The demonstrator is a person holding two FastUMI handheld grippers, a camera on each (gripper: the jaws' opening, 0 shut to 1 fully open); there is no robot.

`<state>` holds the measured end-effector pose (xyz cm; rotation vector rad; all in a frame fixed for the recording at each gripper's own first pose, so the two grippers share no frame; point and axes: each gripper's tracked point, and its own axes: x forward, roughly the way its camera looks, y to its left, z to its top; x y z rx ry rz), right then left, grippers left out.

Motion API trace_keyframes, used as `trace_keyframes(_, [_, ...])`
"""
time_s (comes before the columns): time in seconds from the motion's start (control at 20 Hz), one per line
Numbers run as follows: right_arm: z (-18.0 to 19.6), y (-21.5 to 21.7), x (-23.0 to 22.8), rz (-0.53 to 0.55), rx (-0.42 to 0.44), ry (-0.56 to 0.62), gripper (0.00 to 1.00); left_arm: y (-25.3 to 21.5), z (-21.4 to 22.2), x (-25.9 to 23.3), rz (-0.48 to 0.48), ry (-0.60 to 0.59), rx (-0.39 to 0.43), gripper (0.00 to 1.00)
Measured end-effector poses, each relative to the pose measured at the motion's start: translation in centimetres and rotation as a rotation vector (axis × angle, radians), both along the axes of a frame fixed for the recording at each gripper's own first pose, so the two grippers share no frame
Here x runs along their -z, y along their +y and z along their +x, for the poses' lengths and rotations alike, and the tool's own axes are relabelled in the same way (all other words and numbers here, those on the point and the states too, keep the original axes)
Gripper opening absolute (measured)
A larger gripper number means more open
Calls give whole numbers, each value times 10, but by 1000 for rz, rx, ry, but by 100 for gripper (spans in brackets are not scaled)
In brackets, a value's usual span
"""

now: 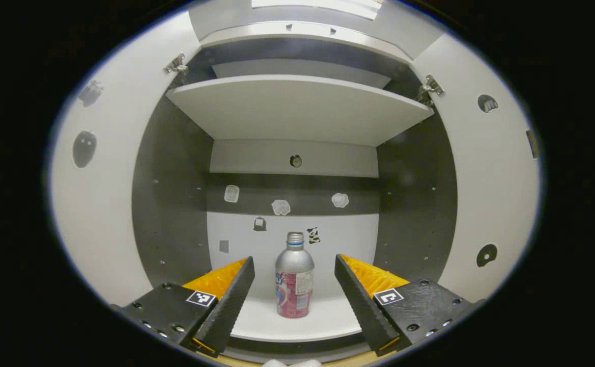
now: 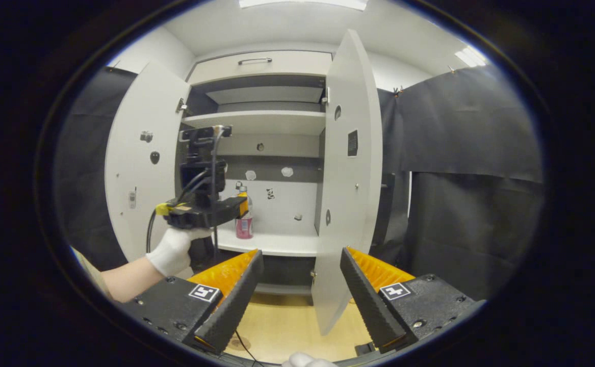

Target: Grasp the bottle in the cabinet with the left hand and place it on the coaster, then close the right door with the right hand and the left door with the left hand.

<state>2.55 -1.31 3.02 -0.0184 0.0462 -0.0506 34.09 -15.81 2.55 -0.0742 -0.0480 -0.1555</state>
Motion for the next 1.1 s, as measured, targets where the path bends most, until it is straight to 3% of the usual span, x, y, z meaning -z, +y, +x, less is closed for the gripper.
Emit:
trace_keyframes(0.15, [8,-3,5,-7,4,22,99,-13,38,15,27,13,-22,100])
trace_keyframes(0.25, [12,-5,9,-9,2,37,99,-16,56,29,30,45,-38,96])
trace_keyframes(0.5, [18,-9,13,-7,-5,49,99,-12,74,48,31,90,-76,100])
trace_keyframes(0.6, [19,-10,14,-3,-13,54,97,-10,76,51,44,94,-89,96])
trace_keyframes(0.7, [19,-11,14,-8,-13,47,99,4,77,46,68,75,-129,80])
trace_keyframes(0.75, [19,-10,13,-8,-16,44,99,4,73,43,56,70,-114,84])
trace_keyframes(0.85, [17,-9,12,-3,-24,39,99,1,52,29,20,54,-73,79])
trace_keyframes(1.0, [13,-6,11,5,-34,29,99,11,17,6,29,1,-40,83])
trace_keyframes(1.1, [11,-5,14,3,-33,29,97,17,-10,-4,28,-29,-18,79])
